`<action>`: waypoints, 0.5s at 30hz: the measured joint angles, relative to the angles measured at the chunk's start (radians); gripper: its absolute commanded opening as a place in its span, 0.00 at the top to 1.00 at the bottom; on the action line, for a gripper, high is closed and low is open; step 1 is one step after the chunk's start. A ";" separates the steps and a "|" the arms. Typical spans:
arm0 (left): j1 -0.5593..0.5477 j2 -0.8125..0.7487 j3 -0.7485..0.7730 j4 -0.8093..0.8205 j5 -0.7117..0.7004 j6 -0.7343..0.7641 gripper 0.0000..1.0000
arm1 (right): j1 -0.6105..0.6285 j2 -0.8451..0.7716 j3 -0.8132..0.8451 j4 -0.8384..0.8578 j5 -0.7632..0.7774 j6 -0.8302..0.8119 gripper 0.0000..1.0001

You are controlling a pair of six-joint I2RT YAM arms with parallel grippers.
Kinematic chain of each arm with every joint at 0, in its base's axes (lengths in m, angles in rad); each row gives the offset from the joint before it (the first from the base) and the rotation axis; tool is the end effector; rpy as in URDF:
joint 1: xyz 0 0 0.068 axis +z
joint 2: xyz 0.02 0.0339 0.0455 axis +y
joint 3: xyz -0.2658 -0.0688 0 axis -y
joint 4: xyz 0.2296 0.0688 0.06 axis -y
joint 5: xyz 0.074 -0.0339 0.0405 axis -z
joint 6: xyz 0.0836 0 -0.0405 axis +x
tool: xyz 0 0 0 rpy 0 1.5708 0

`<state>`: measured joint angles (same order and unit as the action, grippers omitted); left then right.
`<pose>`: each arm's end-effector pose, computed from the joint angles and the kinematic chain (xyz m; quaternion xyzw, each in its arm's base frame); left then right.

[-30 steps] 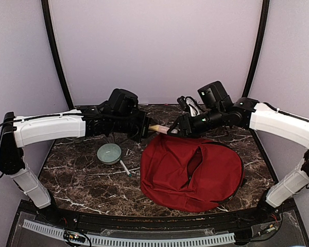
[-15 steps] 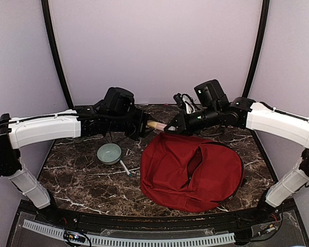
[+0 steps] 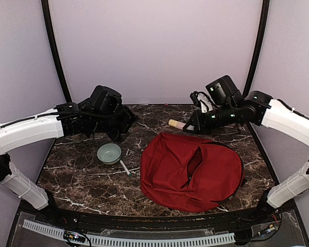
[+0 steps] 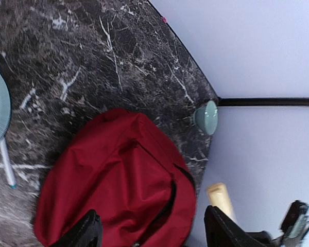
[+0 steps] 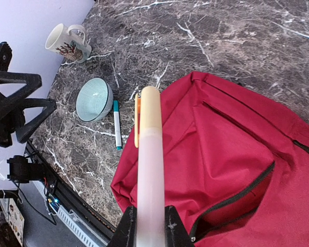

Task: Pack the student bag
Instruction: Place the pen in the lower front pocket of the bag.

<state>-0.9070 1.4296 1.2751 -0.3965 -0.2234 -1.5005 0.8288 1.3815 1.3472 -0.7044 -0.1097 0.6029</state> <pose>0.2310 -0.2652 0.3192 -0.3057 0.8135 -0.4178 0.2649 0.2079 0.2403 0.3209 -0.1250 0.9050 0.3027 0.2716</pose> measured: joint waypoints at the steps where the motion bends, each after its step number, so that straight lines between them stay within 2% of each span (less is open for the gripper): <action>1: 0.000 -0.002 0.002 -0.017 -0.008 0.059 0.29 | 0.000 -0.030 -0.004 -0.022 0.018 0.000 1.00; 6: 0.000 -0.014 0.019 -0.116 -0.045 0.336 0.24 | 0.000 -0.210 -0.081 -0.079 0.072 0.024 1.00; 8: 0.000 -0.027 0.019 -0.164 -0.071 0.426 0.16 | 0.000 -0.265 -0.121 -0.098 0.077 0.042 1.00; 12: 0.001 -0.048 0.019 -0.237 -0.122 0.559 0.07 | 0.000 -0.283 -0.194 -0.114 0.039 0.073 1.00; 15: 0.008 -0.048 0.020 -0.255 -0.138 0.638 0.05 | 0.001 -0.248 -0.248 -0.117 -0.012 0.092 1.00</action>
<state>-0.8989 1.3815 1.2953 -0.6518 -0.3614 -0.8627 0.8295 1.1339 1.0988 -0.8215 -0.1215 0.6949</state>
